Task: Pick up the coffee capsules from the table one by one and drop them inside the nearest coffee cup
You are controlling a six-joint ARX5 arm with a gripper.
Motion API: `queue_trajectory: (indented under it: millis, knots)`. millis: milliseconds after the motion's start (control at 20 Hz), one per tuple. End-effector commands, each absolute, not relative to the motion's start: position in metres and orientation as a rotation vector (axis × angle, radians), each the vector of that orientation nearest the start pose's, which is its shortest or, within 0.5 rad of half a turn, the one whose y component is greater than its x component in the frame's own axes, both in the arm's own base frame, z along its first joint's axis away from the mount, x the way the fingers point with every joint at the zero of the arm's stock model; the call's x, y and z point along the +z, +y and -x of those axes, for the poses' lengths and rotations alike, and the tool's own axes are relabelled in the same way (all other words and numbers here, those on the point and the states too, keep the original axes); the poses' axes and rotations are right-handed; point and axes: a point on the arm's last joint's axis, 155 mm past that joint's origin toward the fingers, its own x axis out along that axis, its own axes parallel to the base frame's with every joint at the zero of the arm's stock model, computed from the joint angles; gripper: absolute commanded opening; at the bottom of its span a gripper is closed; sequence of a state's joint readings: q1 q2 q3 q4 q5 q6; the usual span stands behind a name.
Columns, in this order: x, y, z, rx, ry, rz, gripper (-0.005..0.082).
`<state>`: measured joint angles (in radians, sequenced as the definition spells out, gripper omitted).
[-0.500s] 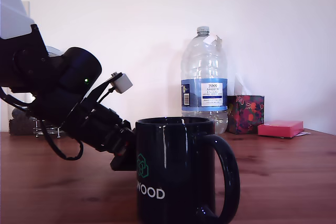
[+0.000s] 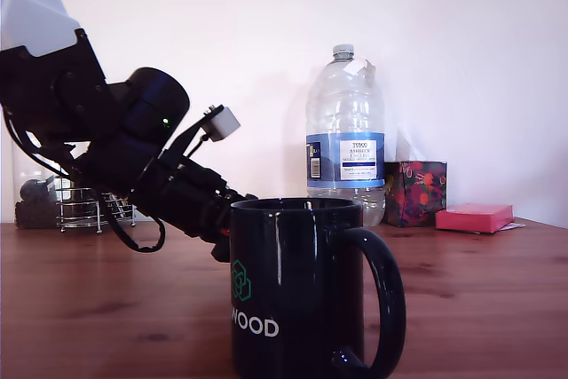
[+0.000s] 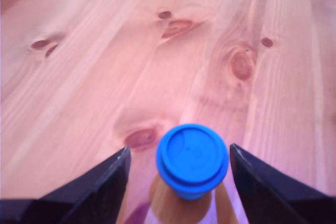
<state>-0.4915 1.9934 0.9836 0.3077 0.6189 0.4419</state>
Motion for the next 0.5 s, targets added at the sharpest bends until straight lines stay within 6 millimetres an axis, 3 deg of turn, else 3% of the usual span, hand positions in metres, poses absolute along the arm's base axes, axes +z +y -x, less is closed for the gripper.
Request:
queue_trajectory:
  millis: [0,450]
  knots:
    - [0.01,-0.321,-0.363,-1.219,0.542,-0.319,0.0549]
    - [-0.005,-0.322,-0.362,-1.225,0.608,-0.286,0.0548]
